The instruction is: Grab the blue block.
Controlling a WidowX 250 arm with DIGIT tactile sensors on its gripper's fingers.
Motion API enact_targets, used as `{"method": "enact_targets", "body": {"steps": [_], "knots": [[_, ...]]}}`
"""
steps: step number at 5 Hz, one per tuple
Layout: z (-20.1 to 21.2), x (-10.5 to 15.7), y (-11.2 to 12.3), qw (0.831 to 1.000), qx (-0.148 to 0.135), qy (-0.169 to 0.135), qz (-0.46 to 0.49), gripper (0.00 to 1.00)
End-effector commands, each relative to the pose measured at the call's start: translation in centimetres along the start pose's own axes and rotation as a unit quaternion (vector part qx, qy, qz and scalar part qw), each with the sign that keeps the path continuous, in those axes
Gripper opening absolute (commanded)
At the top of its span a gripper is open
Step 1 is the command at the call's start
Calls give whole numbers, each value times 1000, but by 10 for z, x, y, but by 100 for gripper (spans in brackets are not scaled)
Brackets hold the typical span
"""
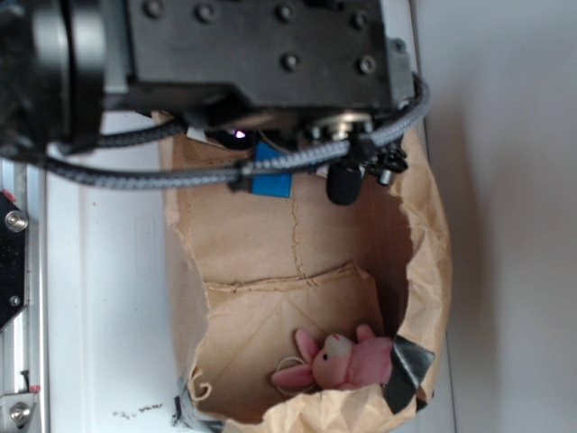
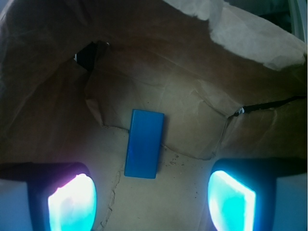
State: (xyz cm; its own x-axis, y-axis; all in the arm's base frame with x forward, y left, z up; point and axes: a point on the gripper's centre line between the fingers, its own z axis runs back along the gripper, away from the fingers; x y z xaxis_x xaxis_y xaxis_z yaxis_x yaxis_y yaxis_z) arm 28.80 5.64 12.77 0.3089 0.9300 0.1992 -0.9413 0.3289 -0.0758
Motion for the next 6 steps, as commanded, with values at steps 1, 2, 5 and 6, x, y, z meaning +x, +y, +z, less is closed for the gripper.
{"method": "enact_targets", "body": {"steps": [1, 2, 5, 6], "knots": [[-30, -27, -23, 996, 24, -72, -40, 100], [-42, -27, -22, 997, -4, -40, -72, 100], [-22, -6, -4, 997, -75, 30, -6, 100], [-23, 2, 1, 993, -105, 48, -2, 100]]}}
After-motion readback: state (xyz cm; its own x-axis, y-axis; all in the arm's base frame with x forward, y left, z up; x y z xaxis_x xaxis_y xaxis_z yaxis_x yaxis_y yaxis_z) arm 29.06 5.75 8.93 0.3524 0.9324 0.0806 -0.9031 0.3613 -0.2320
